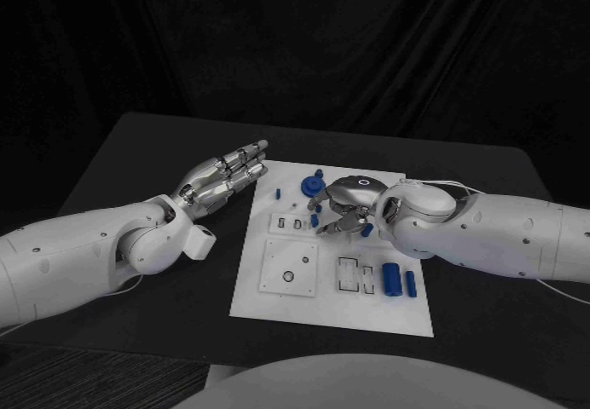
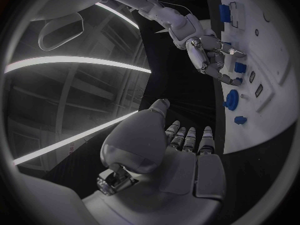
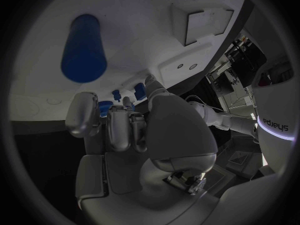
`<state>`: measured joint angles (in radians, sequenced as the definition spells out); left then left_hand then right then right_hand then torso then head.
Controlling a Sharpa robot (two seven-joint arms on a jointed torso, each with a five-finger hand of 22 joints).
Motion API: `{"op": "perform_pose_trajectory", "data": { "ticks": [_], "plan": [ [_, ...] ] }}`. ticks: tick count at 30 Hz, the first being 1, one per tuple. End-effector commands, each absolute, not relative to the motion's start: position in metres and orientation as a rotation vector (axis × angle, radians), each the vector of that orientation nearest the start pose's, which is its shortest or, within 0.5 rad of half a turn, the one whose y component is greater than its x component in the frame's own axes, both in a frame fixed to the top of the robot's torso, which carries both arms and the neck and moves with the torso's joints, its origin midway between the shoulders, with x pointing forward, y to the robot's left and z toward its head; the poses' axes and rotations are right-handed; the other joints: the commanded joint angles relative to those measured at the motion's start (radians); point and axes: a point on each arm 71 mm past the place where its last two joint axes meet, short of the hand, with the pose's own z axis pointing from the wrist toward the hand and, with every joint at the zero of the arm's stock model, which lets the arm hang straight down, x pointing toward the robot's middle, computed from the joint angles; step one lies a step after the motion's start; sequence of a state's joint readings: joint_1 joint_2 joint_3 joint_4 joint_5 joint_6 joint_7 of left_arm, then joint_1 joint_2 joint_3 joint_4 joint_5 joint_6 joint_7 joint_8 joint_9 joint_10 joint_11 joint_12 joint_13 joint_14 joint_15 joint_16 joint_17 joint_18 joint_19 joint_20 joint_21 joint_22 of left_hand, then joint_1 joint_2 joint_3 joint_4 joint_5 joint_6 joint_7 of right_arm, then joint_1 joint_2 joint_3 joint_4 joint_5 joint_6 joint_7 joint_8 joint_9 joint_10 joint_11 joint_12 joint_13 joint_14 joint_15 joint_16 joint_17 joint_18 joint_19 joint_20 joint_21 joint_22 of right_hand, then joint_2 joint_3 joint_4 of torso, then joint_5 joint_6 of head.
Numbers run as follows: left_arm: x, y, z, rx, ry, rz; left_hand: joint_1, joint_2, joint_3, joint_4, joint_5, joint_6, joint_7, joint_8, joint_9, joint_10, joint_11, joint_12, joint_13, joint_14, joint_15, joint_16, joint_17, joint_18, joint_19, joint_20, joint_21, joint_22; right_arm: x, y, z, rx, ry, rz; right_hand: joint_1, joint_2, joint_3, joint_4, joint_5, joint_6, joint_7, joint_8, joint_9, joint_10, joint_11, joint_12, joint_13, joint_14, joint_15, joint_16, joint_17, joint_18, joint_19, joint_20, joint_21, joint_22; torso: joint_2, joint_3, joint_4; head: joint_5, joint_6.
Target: Assemble the parts on the task board
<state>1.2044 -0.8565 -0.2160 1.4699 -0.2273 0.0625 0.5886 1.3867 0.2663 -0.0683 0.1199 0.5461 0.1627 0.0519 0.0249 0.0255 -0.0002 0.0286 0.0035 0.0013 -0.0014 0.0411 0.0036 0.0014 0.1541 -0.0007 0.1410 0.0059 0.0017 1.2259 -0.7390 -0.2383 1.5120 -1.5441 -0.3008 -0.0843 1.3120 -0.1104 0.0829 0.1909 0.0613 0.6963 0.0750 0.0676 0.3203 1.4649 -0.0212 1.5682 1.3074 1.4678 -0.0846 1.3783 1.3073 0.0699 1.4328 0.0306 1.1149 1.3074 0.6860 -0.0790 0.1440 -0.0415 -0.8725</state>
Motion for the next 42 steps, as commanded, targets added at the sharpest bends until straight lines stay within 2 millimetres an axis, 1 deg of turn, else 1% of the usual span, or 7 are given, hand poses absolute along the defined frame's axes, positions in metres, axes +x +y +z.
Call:
{"op": "perform_pose_trajectory", "data": {
  "ticks": [1, 14, 15, 23, 32, 36, 42],
  "plan": [
    [0.457, 0.214, -0.225, -0.738, 1.648, -1.81, -0.006, -0.003, 0.004, -0.004, 0.002, 0.009, 0.007, 0.005, 0.002, 0.0, 0.008, -0.004, -0.001, 0.001, 0.003, -0.004, -0.001, 0.017, 0.001, 0.006, -0.006, -0.002, 0.451, -0.153, -0.235, -0.388, 1.699, 0.699, 0.004, -0.016, 0.002, 0.017, -0.004, -0.01, 0.001, -0.002, -0.007, 0.106, 0.004, 0.003, 0.263, 0.066, 0.005, -0.007, 0.097, 0.016, 0.003, 0.001, -0.004, 0.141, -0.002, -0.0001, -0.0019, -0.002, 0.0],
    [0.457, 0.226, -0.218, -0.745, 1.565, -1.71, -0.008, -0.025, 0.002, -0.026, 0.007, 0.052, 0.032, 0.014, 0.006, 0.0, 0.032, -0.004, -0.001, 0.001, 0.033, -0.004, -0.001, 0.025, 0.001, 0.051, -0.006, -0.002, 0.435, -0.183, -0.158, -0.369, 1.363, 0.802, 0.024, -0.028, 0.007, 0.097, -0.01, 0.056, -0.007, 0.026, -0.022, 0.106, -0.002, 0.003, 0.263, 0.071, 0.001, 0.013, 0.112, 0.01, 0.016, -0.002, 0.025, 0.155, -0.02, 0.0103, -0.0054, 0.004, 0.0],
    [0.457, 0.227, -0.216, -0.745, 1.545, -1.686, -0.009, -0.038, 0.004, -0.032, 0.015, 0.073, 0.057, 0.017, 0.008, 0.0, 0.058, -0.004, -0.001, 0.001, 0.076, -0.004, -0.001, 0.027, 0.017, 0.136, 0.008, 0.009, 0.433, -0.187, -0.152, -0.373, 1.334, 0.81, 0.026, -0.028, 0.007, 0.097, -0.01, 0.068, -0.011, 0.03, -0.022, 0.106, -0.005, 0.003, 0.263, 0.071, -0.001, 0.013, 0.113, 0.01, 0.016, -0.003, 0.027, 0.155, -0.021, 0.0108, -0.0069, 0.003, 0.0],
    [0.481, 0.228, -0.177, -0.598, 1.471, -1.478, -0.022, -0.085, 0.032, 0.002, 0.009, 0.126, 0.075, 0.018, 0.013, 0.35, 0.23, 0.192, 0.08, 0.43, 0.217, 0.288, 0.101, -0.049, 0.358, 0.149, 0.222, 0.113, 0.426, -0.216, -0.132, -0.377, 1.224, 0.801, 0.052, 0.006, 0.022, 0.094, 0.003, 0.139, -0.01, 0.052, -0.025, 0.106, -0.006, 0.003, 0.263, 0.072, -0.002, 0.018, 0.116, 0.009, 0.019, -0.006, 0.032, 0.159, -0.04, 0.0192, -0.0263, 0.001, 0.0],
    [0.508, 0.198, -0.153, -0.334, 1.809, -1.121, -0.069, -0.15, 0.052, 0.093, -0.335, 0.201, 0.139, 0.027, 0.019, 0.766, 0.132, 0.713, 0.314, 0.822, 0.077, 0.857, 0.308, 0.026, 0.858, 0.085, 0.533, 0.256, 0.422, -0.235, -0.134, -0.424, 1.134, 0.813, 0.091, 0.04, 0.035, 0.088, 0.099, 0.254, -0.007, 0.077, -0.031, 0.106, -0.002, 0.003, 0.263, 0.072, -0.002, 0.024, 0.12, 0.006, 0.025, -0.004, 0.046, 0.163, -0.062, 0.04, -0.0532, -0.001, 0.0],
    [0.516, 0.186, -0.153, -0.237, 1.894, -0.992, -0.298, -0.186, -0.096, 0.171, -0.496, 0.474, 0.155, 0.109, 0.058, 0.834, 0.095, 1.011, 0.568, 0.922, 0.034, 1.181, 0.522, 0.021, 0.936, 0.03, 0.737, 0.392, 0.424, -0.24, -0.14, -0.415, 1.168, 0.796, 0.105, 0.055, 0.039, 0.079, 0.134, 0.342, -0.011, 0.105, -0.022, 0.106, 0.006, 0.003, 0.263, 0.072, 0.002, 0.024, 0.119, 0.006, 0.025, -0.004, 0.045, 0.163, -0.068, 0.0443, -0.0677, -0.01, 0.0],
    [0.525, 0.17, -0.156, -0.086, 1.978, -0.818, -0.268, -0.19, -0.155, 0.164, -0.495, 0.645, 0.123, 0.233, 0.135, 1.566, 0.083, 1.566, 1.565, 1.566, 0.026, 1.567, 1.562, -0.039, 1.064, 0.006, 1.262, 0.962, 0.424, -0.245, -0.153, -0.388, 1.241, 0.772, 0.108, 0.052, 0.037, 0.077, 0.134, 0.34, -0.01, 0.101, -0.024, 0.106, 0.003, 0.003, 0.263, 0.071, 0.003, 0.021, 0.116, 0.006, 0.023, -0.002, 0.041, 0.162, -0.072, 0.0504, -0.085, -0.011, 0.0]
  ]
}}
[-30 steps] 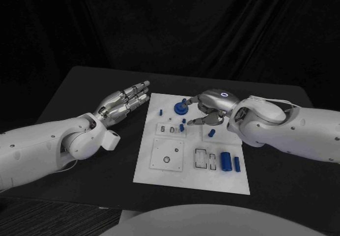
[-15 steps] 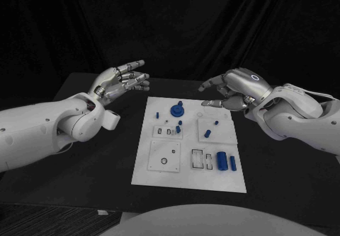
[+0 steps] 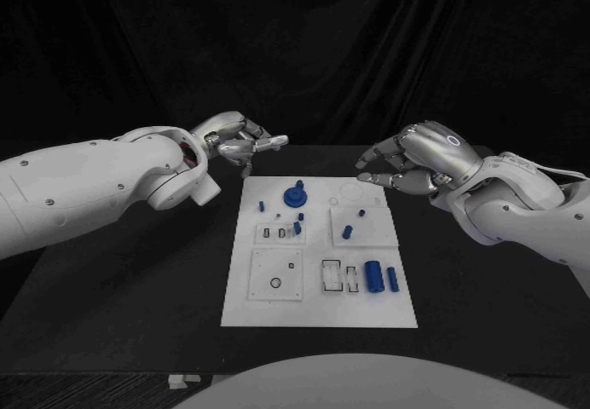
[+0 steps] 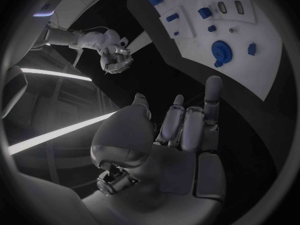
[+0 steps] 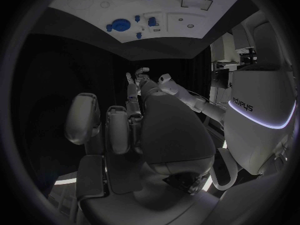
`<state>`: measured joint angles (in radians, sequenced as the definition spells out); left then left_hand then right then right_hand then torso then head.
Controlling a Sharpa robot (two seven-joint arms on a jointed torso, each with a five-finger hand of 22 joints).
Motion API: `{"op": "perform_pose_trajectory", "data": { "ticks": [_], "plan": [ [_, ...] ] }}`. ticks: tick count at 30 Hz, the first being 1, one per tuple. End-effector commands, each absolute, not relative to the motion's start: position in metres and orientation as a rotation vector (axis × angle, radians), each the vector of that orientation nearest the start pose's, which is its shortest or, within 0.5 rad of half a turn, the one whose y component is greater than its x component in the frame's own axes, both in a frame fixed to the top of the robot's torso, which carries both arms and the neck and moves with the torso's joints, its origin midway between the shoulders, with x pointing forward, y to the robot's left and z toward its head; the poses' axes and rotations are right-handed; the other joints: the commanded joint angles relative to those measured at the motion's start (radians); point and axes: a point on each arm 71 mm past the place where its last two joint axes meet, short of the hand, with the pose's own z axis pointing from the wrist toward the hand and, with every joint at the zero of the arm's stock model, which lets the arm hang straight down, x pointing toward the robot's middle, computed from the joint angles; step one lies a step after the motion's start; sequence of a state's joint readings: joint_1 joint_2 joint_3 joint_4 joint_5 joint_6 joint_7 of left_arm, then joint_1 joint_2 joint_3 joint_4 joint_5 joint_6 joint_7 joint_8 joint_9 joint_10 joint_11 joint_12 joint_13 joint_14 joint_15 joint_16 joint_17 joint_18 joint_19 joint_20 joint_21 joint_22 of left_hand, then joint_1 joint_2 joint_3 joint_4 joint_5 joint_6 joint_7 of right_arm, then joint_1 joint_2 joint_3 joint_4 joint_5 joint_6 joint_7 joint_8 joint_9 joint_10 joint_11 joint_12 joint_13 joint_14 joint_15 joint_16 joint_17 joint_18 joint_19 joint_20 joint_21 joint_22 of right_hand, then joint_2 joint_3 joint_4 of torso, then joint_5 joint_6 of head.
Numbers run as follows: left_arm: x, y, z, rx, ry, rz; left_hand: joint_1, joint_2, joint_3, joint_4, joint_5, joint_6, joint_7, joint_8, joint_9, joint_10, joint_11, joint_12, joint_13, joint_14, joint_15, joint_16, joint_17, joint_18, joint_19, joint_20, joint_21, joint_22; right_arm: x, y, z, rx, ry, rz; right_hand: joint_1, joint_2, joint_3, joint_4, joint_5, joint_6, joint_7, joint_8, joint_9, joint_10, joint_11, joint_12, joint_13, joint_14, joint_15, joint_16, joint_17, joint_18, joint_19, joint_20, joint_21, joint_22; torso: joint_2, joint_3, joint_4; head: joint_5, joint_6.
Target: Assemble the parts on the task board
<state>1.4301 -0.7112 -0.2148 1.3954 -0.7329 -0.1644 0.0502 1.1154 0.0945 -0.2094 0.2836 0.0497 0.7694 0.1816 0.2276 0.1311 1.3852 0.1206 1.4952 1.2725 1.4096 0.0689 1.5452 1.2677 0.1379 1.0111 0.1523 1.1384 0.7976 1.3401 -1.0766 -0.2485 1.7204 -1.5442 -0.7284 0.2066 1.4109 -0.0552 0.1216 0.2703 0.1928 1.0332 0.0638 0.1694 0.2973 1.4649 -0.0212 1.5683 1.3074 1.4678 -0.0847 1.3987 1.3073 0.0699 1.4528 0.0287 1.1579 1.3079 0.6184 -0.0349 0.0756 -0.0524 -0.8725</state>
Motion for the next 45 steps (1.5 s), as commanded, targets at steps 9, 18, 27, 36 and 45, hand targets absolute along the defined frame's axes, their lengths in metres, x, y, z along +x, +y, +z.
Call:
{"op": "perform_pose_trajectory", "data": {
  "ticks": [9, 18, 27, 36, 45],
  "plan": [
    [0.529, 0.147, -0.167, 0.056, 2.116, -0.563, -0.039, -0.021, 0.0, -0.001, 0.002, 0.21, -0.086, 0.207, 0.24, 0.186, -0.082, 0.076, 0.298, 0.161, -0.067, 0.026, 0.303, -0.08, 0.337, -0.034, 0.35, 0.549, 0.425, -0.25, -0.166, -0.36, 1.307, 0.742, 0.01, -0.006, -0.003, -0.004, 0.001, 0.004, 0.003, -0.003, -0.001, 0.106, 0.002, 0.003, 0.263, 0.071, 0.003, -0.003, 0.113, 0.007, 0.002, 0.0, -0.006, 0.161, -0.002, 0.018, -0.0327, 0.017, 0.0],
    [0.527, 0.128, -0.175, 0.098, 2.219, -0.42, -0.063, -0.002, 0.015, -0.001, 0.012, 0.214, -0.127, 0.309, 0.474, 0.186, -0.124, 0.076, 0.298, 0.161, -0.11, 0.026, 0.303, -0.083, 0.352, -0.079, 0.352, 0.571, 0.426, -0.251, -0.175, -0.344, 1.353, 0.725, 0.001, -0.006, -0.009, 0.002, 0.0, -0.003, 0.007, -0.013, -0.005, 0.106, 0.002, 0.003, 0.263, 0.07, 0.004, -0.006, 0.111, 0.008, 0.001, 0.001, -0.011, 0.159, -0.005, 0.0194, -0.0334, 0.024, 0.0],
    [0.522, 0.113, -0.187, 0.125, 2.291, -0.329, -0.073, 0.009, 0.018, -0.001, 0.015, 0.213, -0.127, 0.293, 0.486, 0.186, -0.125, 0.076, 0.298, 0.161, -0.112, 0.026, 0.303, -0.085, 0.362, -0.081, 0.355, 0.581, 0.427, -0.251, -0.184, -0.333, 1.375, 0.717, -0.003, -0.004, -0.01, 0.004, 0.002, -0.007, 0.009, -0.019, -0.007, 0.106, 0.002, 0.003, 0.263, 0.07, 0.004, -0.007, 0.11, 0.008, 0.0, 0.001, -0.012, 0.159, -0.008, 0.0199, -0.031, 0.031, 0.0],
    [0.516, 0.107, -0.21, 0.113, 2.332, -0.309, -0.105, 0.017, 0.011, 0.0, 0.01, 0.232, -0.128, 0.238, 0.481, 0.186, -0.127, 0.076, 0.298, 0.161, -0.115, 0.026, 0.303, -0.086, 0.369, -0.085, 0.353, 0.585, 0.428, -0.251, -0.189, -0.324, 1.385, 0.709, -0.003, -0.004, -0.01, 0.004, 0.002, -0.007, 0.009, -0.02, -0.008, 0.106, 0.002, 0.003, 0.263, 0.069, 0.004, -0.01, 0.108, 0.009, -0.001, 0.001, -0.015, 0.158, -0.011, 0.0217, -0.0292, 0.032, 0.0],
    [0.508, 0.104, -0.23, 0.113, 2.368, -0.323, -0.077, 0.022, 0.028, -0.025, 0.023, 0.254, -0.129, 0.2, 0.482, 0.186, -0.128, 0.076, 0.298, 0.161, -0.116, 0.026, 0.303, -0.084, 0.363, -0.086, 0.346, 0.579, 0.428, -0.252, -0.197, -0.318, 1.395, 0.705, -0.003, -0.004, -0.011, 0.004, 0.003, -0.008, 0.01, -0.02, -0.008, 0.106, 0.002, 0.003, 0.263, 0.069, 0.004, -0.011, 0.106, 0.009, -0.001, 0.001, -0.017, 0.158, -0.011, 0.0205, -0.0288, 0.031, 0.0]
  ]
}}
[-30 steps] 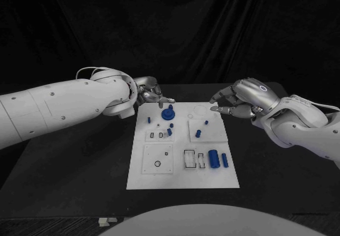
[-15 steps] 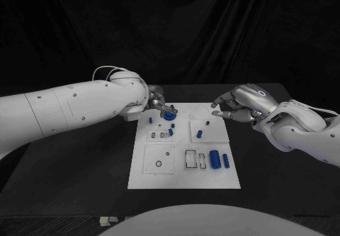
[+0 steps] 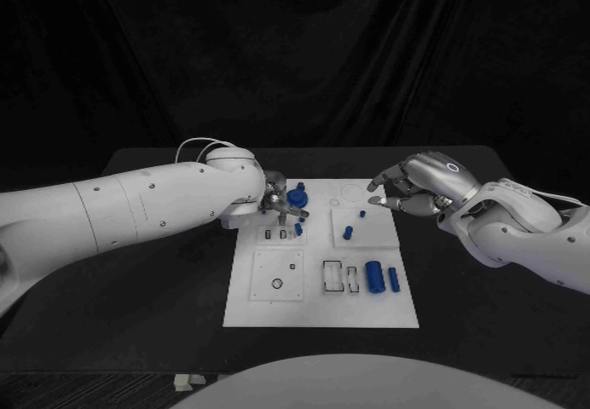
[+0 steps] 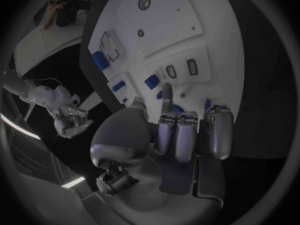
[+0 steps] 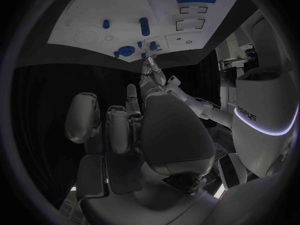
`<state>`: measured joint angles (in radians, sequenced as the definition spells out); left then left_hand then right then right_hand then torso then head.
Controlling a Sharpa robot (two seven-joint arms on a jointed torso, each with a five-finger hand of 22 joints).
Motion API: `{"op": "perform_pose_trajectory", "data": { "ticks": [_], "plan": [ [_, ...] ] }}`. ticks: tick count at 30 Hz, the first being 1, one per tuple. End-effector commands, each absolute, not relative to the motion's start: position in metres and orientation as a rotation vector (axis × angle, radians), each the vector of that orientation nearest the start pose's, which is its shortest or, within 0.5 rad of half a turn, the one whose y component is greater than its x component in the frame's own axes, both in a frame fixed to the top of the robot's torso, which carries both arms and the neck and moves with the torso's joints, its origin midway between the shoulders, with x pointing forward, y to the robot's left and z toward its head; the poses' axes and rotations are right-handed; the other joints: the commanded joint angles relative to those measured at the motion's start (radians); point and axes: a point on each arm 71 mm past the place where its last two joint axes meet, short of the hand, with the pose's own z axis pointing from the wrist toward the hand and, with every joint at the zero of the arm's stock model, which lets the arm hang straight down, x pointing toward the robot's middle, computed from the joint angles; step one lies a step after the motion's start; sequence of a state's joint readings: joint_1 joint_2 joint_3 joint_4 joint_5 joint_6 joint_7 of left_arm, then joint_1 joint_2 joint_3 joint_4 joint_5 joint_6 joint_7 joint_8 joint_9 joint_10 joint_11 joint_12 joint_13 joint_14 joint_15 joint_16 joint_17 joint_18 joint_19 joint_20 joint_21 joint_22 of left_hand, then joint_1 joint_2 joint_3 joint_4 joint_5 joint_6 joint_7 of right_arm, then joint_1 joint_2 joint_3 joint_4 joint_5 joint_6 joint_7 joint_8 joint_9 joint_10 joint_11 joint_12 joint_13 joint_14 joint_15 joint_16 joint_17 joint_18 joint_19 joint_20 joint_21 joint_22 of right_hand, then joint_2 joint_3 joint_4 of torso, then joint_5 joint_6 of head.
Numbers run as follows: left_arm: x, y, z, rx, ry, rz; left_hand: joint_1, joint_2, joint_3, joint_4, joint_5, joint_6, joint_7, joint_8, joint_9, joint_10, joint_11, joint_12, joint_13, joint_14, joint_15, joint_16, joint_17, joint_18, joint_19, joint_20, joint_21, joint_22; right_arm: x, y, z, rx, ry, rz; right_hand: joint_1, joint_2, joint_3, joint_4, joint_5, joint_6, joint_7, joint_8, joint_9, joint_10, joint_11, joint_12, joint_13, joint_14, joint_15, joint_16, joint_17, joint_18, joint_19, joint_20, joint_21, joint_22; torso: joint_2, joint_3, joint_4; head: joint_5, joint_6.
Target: Assemble the parts on the task board
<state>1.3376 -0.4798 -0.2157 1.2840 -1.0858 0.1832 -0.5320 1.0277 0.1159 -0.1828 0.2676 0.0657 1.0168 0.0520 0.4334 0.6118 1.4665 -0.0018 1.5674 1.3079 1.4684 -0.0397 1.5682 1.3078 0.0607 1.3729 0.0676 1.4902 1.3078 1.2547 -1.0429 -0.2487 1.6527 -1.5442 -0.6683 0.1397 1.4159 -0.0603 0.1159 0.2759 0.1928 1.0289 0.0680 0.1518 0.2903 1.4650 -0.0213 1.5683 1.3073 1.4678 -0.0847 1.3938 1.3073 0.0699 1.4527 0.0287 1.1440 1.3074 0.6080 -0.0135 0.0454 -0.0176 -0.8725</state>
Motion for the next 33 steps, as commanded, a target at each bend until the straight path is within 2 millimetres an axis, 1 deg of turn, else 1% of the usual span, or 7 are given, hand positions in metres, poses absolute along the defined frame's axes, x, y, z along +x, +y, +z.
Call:
{"op": "perform_pose_trajectory", "data": {
  "ticks": [1, 4, 7, 10, 17, 25, 33],
  "plan": [
    [0.507, 0.103, -0.232, 0.112, 2.369, -0.326, 0.015, 0.002, 0.004, -0.012, 0.01, 0.008, 0.001, -0.012, 0.001, 0.104, -0.005, 0.003, 0.263, 0.102, -0.008, 0.003, 0.263, -0.005, -0.003, -0.001, -0.008, 0.064, 0.428, -0.252, -0.198, -0.317, 1.395, 0.705, -0.008, 0.001, -0.005, -0.001, 0.003, -0.004, 0.006, -0.003, -0.001, 0.106, 0.003, 0.003, 0.263, 0.069, 0.004, -0.006, 0.106, 0.01, -0.002, 0.001, -0.005, 0.158, -0.001, -0.0012, 0.0005, -0.003, 0.0],
    [0.506, 0.102, -0.235, 0.11, 2.37, -0.34, 0.023, 0.002, 0.012, -0.023, 0.028, 0.017, 0.001, -0.039, -0.003, 0.104, -0.005, 0.003, 0.263, 0.102, -0.008, 0.003, 0.263, -0.005, -0.006, -0.002, -0.013, 0.062, 0.429, -0.252, -0.199, -0.316, 1.389, 0.705, -0.009, 0.0, -0.006, -0.001, 0.004, -0.006, 0.006, -0.006, -0.002, 0.106, 0.003, 0.003, 0.263, 0.068, 0.004, -0.007, 0.106, 0.01, -0.002, 0.001, -0.006, 0.158, -0.002, -0.0013, 0.0, -0.001, 0.0],
    [0.505, 0.1, -0.238, 0.11, 2.37, -0.353, 0.026, 0.003, 0.014, -0.027, 0.036, 0.022, 0.001, -0.046, -0.004, 0.104, -0.006, 0.003, 0.263, 0.102, -0.008, 0.003, 0.263, -0.005, -0.006, -0.002, -0.014, 0.062, 0.429, -0.252, -0.2, -0.315, 1.385, 0.705, -0.009, 0.0, -0.006, -0.001, 0.004, -0.006, 0.006, -0.006, -0.002, 0.106, 0.003, 0.003, 0.263, 0.068, 0.004, -0.007, 0.106, 0.01, -0.002, 0.001, -0.006, 0.158, -0.003, -0.0017, 0.0013, -0.001, 0.0],
    [0.504, 0.097, -0.241, 0.11, 2.366, -0.371, 0.032, 0.005, 0.02, -0.033, 0.044, 0.029, 0.0, -0.055, -0.004, 0.104, -0.007, 0.003, 0.263, 0.102, -0.009, 0.003, 0.263, -0.004, -0.005, -0.002, -0.015, 0.062, 0.429, -0.252, -0.2, -0.315, 1.383, 0.705, -0.009, 0.0, -0.007, -0.001, 0.004, -0.008, 0.006, -0.008, -0.003, 0.106, 0.003, 0.003, 0.263, 0.068, 0.004, -0.007, 0.106, 0.01, -0.002, 0.002, -0.006, 0.158, -0.003, -0.0023, 0.0008, 0.001, 0.0],
    [0.503, 0.094, -0.242, 0.107, 2.353, -0.4, 0.038, 0.006, 0.026, -0.041, 0.055, 0.046, -0.004, -0.059, 0.002, 0.104, -0.009, 0.003, 0.263, 0.102, -0.011, 0.003, 0.263, -0.005, -0.002, -0.004, -0.015, 0.065, 0.43, -0.252, -0.201, -0.314, 1.383, 0.703, -0.01, 0.0, -0.007, -0.001, 0.004, -0.008, 0.006, -0.008, -0.003, 0.106, 0.003, 0.003, 0.263, 0.068, 0.004, -0.007, 0.106, 0.01, -0.002, 0.002, -0.006, 0.158, -0.005, -0.0027, 0.0019, -0.001, 0.0],
    [0.502, 0.093, -0.243, 0.11, 2.348, -0.417, 0.041, 0.006, 0.029, -0.045, 0.06, 0.052, -0.006, -0.06, 0.008, 0.104, -0.011, 0.003, 0.263, 0.102, -0.012, 0.003, 0.263, -0.004, -0.004, -0.005, -0.017, 0.063, 0.431, -0.252, -0.201, -0.313, 1.386, 0.7, -0.01, 0.0, -0.007, -0.001, 0.004, -0.008, 0.006, -0.008, -0.003, 0.106, 0.003, 0.003, 0.263, 0.068, 0.004, -0.007, 0.106, 0.01, -0.002, 0.002, -0.006, 0.158, -0.006, -0.0015, 0.0042, -0.001, 0.0],
    [0.501, 0.091, -0.243, 0.115, 2.349, -0.424, 0.061, 0.006, 0.042, -0.064, 0.081, 0.055, -0.01, -0.07, 0.023, 0.104, -0.015, 0.003, 0.263, 0.102, -0.016, 0.003, 0.263, -0.004, -0.005, -0.009, -0.021, 0.062, 0.431, -0.252, -0.203, -0.312, 1.392, 0.697, -0.011, 0.001, -0.008, 0.0, 0.004, -0.008, 0.007, -0.009, -0.003, 0.106, 0.003, 0.003, 0.263, 0.068, 0.005, -0.008, 0.105, 0.01, -0.002, 0.002, -0.007, 0.157, -0.007, -0.0015, 0.0014, 0.001, 0.0]
  ]
}}
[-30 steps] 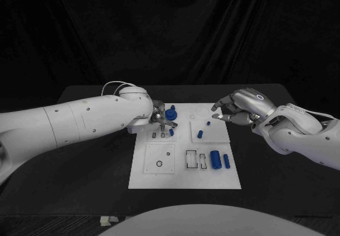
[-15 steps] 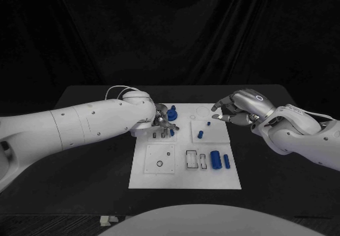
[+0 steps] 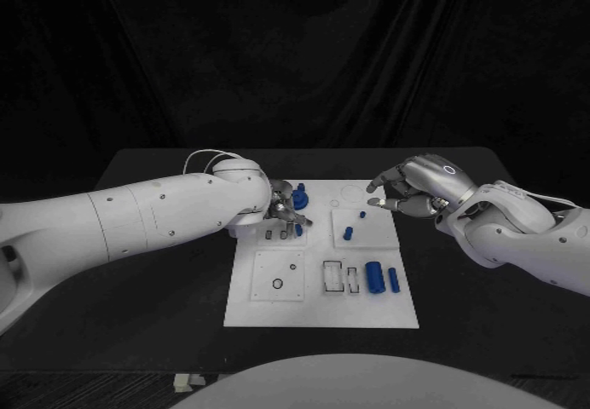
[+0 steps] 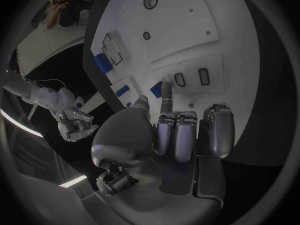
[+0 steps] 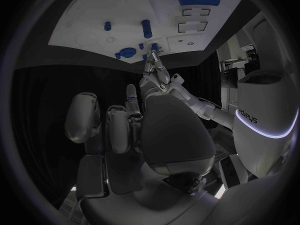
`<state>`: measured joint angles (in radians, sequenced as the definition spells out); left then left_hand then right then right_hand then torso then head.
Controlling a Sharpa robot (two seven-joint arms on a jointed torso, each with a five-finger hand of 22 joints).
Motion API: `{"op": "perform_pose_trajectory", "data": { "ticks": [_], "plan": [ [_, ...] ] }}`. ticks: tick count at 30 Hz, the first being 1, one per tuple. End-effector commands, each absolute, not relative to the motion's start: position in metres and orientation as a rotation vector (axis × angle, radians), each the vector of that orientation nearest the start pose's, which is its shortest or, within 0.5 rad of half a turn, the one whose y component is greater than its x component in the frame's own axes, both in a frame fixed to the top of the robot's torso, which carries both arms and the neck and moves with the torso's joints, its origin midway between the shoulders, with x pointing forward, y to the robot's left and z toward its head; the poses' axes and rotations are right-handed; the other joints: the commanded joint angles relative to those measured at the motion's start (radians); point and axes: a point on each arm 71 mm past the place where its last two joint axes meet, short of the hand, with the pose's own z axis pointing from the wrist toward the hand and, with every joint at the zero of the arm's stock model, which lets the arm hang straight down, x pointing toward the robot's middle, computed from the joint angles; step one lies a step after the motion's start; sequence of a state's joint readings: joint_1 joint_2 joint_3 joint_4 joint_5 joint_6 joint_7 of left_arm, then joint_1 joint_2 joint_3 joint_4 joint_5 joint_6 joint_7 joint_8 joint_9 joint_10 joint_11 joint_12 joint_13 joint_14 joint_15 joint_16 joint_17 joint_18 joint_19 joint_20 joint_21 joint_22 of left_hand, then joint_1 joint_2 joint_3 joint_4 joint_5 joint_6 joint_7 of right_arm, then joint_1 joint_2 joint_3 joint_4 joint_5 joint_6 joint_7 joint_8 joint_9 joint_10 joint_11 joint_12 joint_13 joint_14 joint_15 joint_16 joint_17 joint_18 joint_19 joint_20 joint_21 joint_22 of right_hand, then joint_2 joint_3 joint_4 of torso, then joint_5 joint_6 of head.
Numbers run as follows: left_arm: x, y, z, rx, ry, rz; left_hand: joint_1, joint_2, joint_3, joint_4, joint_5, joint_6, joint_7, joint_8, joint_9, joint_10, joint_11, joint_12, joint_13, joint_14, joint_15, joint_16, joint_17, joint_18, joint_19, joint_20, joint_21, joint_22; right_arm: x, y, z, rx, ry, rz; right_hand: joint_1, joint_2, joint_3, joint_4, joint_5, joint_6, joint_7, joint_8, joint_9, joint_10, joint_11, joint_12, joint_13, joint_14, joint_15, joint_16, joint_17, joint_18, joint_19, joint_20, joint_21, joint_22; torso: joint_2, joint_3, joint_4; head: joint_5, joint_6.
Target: Assemble the parts on the task board
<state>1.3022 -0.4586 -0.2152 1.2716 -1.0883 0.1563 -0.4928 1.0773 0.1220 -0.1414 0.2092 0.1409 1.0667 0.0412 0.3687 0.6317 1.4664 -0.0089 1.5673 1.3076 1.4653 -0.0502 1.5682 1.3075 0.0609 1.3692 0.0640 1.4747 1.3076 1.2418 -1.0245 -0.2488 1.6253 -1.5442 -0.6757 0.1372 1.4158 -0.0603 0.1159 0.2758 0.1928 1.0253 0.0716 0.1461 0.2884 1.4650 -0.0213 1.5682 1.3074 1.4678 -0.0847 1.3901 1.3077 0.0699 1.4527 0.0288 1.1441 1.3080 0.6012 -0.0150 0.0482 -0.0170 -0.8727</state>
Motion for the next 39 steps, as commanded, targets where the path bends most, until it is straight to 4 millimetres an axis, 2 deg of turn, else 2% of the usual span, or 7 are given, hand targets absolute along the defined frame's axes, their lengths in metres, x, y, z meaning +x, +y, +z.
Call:
{"op": "perform_pose_trajectory", "data": {
  "ticks": [1, 5, 14, 20, 29, 39],
  "plan": [
    [0.5013, 0.0907, -0.2433, 0.115, 2.35, -0.423, 0.017, 0.001, 0.006, -0.012, 0.012, 0.005, 0.0, -0.009, 0.007, 0.104, -0.009, 0.003, 0.263, 0.106, -0.007, 0.003, 0.263, -0.004, -0.001, -0.006, -0.006, 0.062, 0.4315, -0.2522, -0.2037, -0.312, 1.394, 0.696, -0.012, 0.002, -0.008, 0.0, 0.003, -0.004, 0.003, -0.004, -0.001, 0.106, 0.003, 0.003, 0.263, 0.068, 0.005, -0.004, 0.105, 0.01, -0.002, 0.002, -0.007, 0.157, 0.0, 0.0002, -0.0016, -0.001, 0.0],
    [0.5018, 0.0911, -0.2437, 0.115, 2.353, -0.418, 0.02, 0.001, 0.008, -0.014, 0.015, 0.005, 0.0, -0.011, 0.009, 0.104, -0.009, 0.003, 0.263, 0.106, -0.007, 0.003, 0.263, -0.003, -0.002, -0.007, -0.007, 0.061, 0.4312, -0.2523, -0.2051, -0.311, 1.397, 0.695, -0.017, 0.003, -0.009, 0.003, 0.002, -0.003, 0.004, -0.005, -0.002, 0.106, 0.004, 0.003, 0.263, 0.068, 0.005, -0.005, 0.104, 0.01, -0.002, 0.002, -0.007, 0.157, 0.0, 0.0016, -0.0014, -0.002, 0.0],
    [0.5024, 0.0916, -0.2447, 0.116, 2.36, -0.408, 0.03, 0.004, 0.017, -0.025, 0.02, 0.003, -0.001, -0.019, 0.017, 0.104, -0.01, 0.003, 0.263, 0.106, -0.008, 0.003, 0.263, -0.003, -0.003, -0.008, -0.01, 0.06, 0.4309, -0.251, -0.207, -0.311, 1.402, 0.698, -0.017, 0.003, -0.01, 0.003, 0.001, -0.003, 0.004, -0.005, -0.002, 0.106, 0.004, 0.003, 0.263, 0.068, 0.005, -0.006, 0.103, 0.01, -0.003, 0.002, -0.008, 0.157, -0.001, 0.0009, -0.0001, -0.005, 0.0],
    [0.5026, 0.09, -0.2455, 0.121, 2.367, -0.401, 0.039, 0.005, 0.025, -0.034, 0.025, 0.002, -0.001, -0.025, 0.023, 0.104, -0.011, 0.003, 0.263, 0.106, -0.009, 0.003, 0.263, -0.003, -0.004, -0.009, -0.012, 0.059, 0.4311, -0.2504, -0.2074, -0.312, 1.403, 0.699, -0.017, 0.003, -0.01, 0.003, 0.0, -0.002, 0.004, -0.006, -0.002, 0.106, 0.004, 0.003, 0.263, 0.068, 0.005, -0.006, 0.103, 0.01, -0.003, 0.002, -0.009, 0.156, -0.002, -0.0008, -0.0003, -0.004, 0.0],
    [0.5033, 0.0902, -0.2468, 0.122, 2.376, -0.386, 0.051, 0.01, 0.038, -0.046, 0.03, 0.001, -0.001, -0.034, 0.03, 0.104, -0.011, 0.003, 0.263, 0.106, -0.01, 0.003, 0.263, -0.002, -0.005, -0.01, -0.014, 0.058, 0.4312, -0.2499, -0.2076, -0.312, 1.404, 0.699, -0.012, 0.001, -0.011, -0.002, -0.006, 0.001, 0.003, -0.007, -0.002, 0.106, 0.004, 0.003, 0.263, 0.067, 0.005, -0.008, 0.101, 0.011, -0.004, 0.002, -0.011, 0.156, -0.002, -0.0002, -0.0004, -0.009, 0.0],
    [0.5025, 0.0885, -0.2493, 0.125, 2.383, -0.384, 0.084, 0.009, 0.071, -0.082, 0.061, 0.0, -0.005, -0.054, 0.047, 0.104, -0.014, 0.003, 0.263, 0.106, -0.012, 0.003, 0.263, -0.002, -0.004, -0.012, -0.018, 0.06, 0.4313, -0.2495, -0.2078, -0.312, 1.405, 0.699, -0.012, 0.001, -0.011, -0.002, -0.006, 0.001, 0.003, -0.007, -0.002, 0.106, 0.004, 0.003, 0.263, 0.067, 0.005, -0.008, 0.101, 0.011, -0.004, 0.002, -0.011, 0.156, -0.002, -0.0004, -0.0011, -0.01, 0.0]
  ]
}}
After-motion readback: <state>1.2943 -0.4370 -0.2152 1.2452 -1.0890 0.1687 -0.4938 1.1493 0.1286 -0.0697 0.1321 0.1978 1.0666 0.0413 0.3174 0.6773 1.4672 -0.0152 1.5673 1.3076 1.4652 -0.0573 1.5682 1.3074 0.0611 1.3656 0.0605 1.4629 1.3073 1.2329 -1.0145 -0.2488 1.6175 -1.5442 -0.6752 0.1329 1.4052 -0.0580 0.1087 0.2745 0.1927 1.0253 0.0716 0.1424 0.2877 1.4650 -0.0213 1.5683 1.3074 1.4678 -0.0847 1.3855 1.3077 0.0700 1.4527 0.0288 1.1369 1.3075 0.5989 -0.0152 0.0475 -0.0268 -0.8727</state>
